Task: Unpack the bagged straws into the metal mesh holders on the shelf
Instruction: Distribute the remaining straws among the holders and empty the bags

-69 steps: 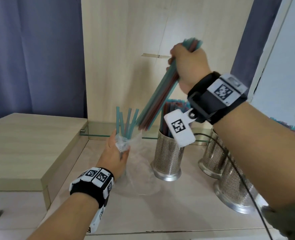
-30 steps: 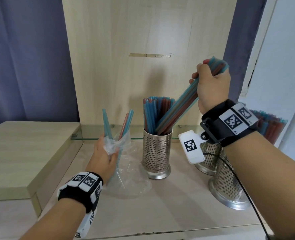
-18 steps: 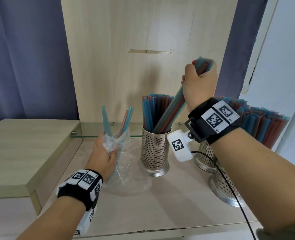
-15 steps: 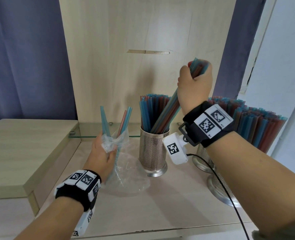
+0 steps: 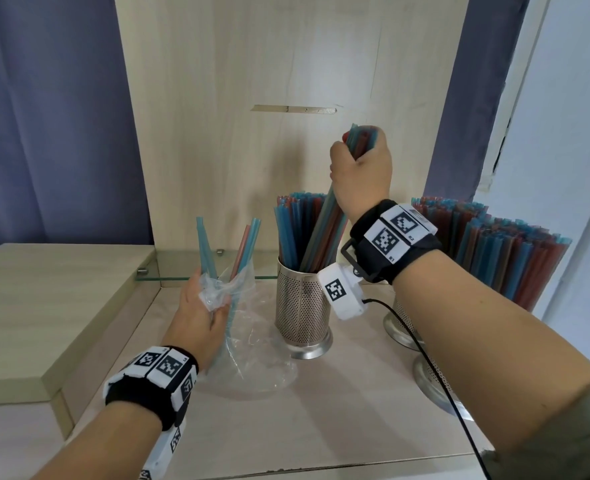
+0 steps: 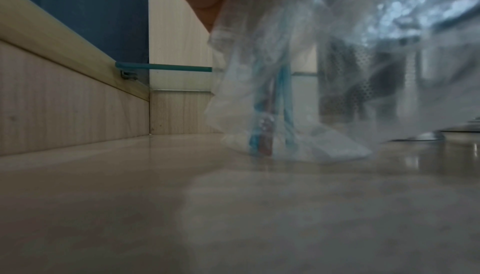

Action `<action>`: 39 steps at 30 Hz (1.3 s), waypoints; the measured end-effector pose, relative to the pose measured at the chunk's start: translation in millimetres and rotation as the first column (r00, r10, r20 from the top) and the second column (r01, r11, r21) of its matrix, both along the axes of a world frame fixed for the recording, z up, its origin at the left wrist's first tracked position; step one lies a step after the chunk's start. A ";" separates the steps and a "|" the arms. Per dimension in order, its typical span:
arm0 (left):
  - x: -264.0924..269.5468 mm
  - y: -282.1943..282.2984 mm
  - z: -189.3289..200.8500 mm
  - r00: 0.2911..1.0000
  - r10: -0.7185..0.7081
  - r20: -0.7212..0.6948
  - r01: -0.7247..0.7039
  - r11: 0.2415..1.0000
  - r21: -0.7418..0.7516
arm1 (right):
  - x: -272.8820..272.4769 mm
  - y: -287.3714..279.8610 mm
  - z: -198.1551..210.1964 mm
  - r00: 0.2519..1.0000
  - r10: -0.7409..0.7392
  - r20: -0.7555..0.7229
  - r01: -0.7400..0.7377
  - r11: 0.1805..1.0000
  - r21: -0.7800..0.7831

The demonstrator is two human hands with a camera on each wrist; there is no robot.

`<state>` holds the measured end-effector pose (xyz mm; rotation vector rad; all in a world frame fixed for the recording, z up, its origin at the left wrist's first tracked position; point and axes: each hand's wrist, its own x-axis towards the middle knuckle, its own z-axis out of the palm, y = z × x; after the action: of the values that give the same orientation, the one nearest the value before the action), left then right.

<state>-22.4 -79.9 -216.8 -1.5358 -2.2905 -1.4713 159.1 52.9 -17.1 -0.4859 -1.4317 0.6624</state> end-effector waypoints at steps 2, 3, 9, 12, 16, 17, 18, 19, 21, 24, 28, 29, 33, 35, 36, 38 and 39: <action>-0.3 0.4 -0.4 1.000 -0.005 -0.014 0.005 1.000 0.003 | -1.0 1.7 -3.9 1.000 0.002 0.007 -0.002 1.000 0.014; -0.8 0.8 -0.9 1.000 -0.007 -0.015 0.007 1.000 0.006 | -1.4 2.1 -5.8 1.000 0.002 0.005 -0.002 1.000 0.026; -3.8 2.0 -3.8 1.000 -0.025 -0.012 0.026 0.999 0.026 | -11.5 8.5 -12.0 1.000 -0.019 0.020 0.018 0.999 0.040; -5.0 1.8 -4.4 1.000 -0.020 0.004 0.020 1.000 0.006 | -15.4 10.6 -17.3 0.999 -0.028 0.019 0.028 0.999 0.039; -6.4 1.6 -5.7 1.000 -0.009 0.013 0.009 1.000 0.002 | -15.9 4.2 -34.0 0.999 -0.026 0.037 0.022 0.994 0.110; -6.8 2.1 -6.0 1.000 -0.008 0.009 0.008 1.000 0.003 | -17.8 3.4 -37.7 0.997 -0.053 0.050 0.047 0.991 0.124; -6.9 3.0 -6.0 1.000 -0.008 0.011 0.008 1.000 0.001 | -19.7 1.8 -40.5 0.994 -0.094 0.057 0.085 0.987 0.139; -7.0 3.9 -6.6 1.000 -0.010 0.014 0.010 1.000 0.003 | -22.2 0.9 -43.6 0.989 -0.139 0.058 0.129 0.979 0.156; -6.6 4.4 -7.1 1.000 -0.015 0.011 0.015 1.000 0.009 | -26.4 1.3 -53.8 0.970 -0.230 0.082 0.209 0.955 0.210; -7.3 4.6 -7.4 1.000 -0.009 -0.012 0.009 1.000 0.000 | -29.8 1.7 -74.3 0.912 -0.387 0.137 0.331 0.891 0.310; -7.1 5.8 -8.1 1.000 0.004 -0.018 -0.004 1.000 0.007 | -31.1 6.8 -87.3 0.895 -0.427 0.126 0.371 0.872 0.318; -7.7 5.9 -8.5 1.000 0.000 -0.025 0.000 1.000 0.013 | -31.1 8.5 -88.9 0.887 -0.442 0.133 0.382 0.865 0.326; -8.0 5.3 -8.6 1.000 -0.019 0.002 0.019 0.999 0.041 | -24.0 10.0 -89.5 0.831 -0.498 0.247 0.388 0.838 0.383; -7.9 6.1 -8.8 1.000 -0.019 -0.002 0.019 0.999 0.037 | -17.1 6.3 -87.3 0.815 -0.500 0.293 0.350 0.827 0.440; -7.7 6.1 -8.9 1.000 -0.019 -0.005 0.019 0.999 0.037 | -13.5 3.9 -86.3 0.822 -0.491 0.288 0.319 0.816 0.482; -8.2 5.6 -8.7 1.000 -0.027 -0.002 0.027 0.999 0.035 | -7.9 -0.7 -84.6 0.885 -0.408 0.224 0.218 0.789 0.575; -8.6 5.1 -8.5 0.999 -0.033 0.001 0.033 0.999 0.029 | -5.7 -1.0 -85.5 0.918 -0.354 0.178 0.176 0.768 0.616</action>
<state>-31.0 -74.7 -225.2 -1.5733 -2.2449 -1.5064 153.4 51.9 -102.5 -0.2822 -1.7047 -0.1163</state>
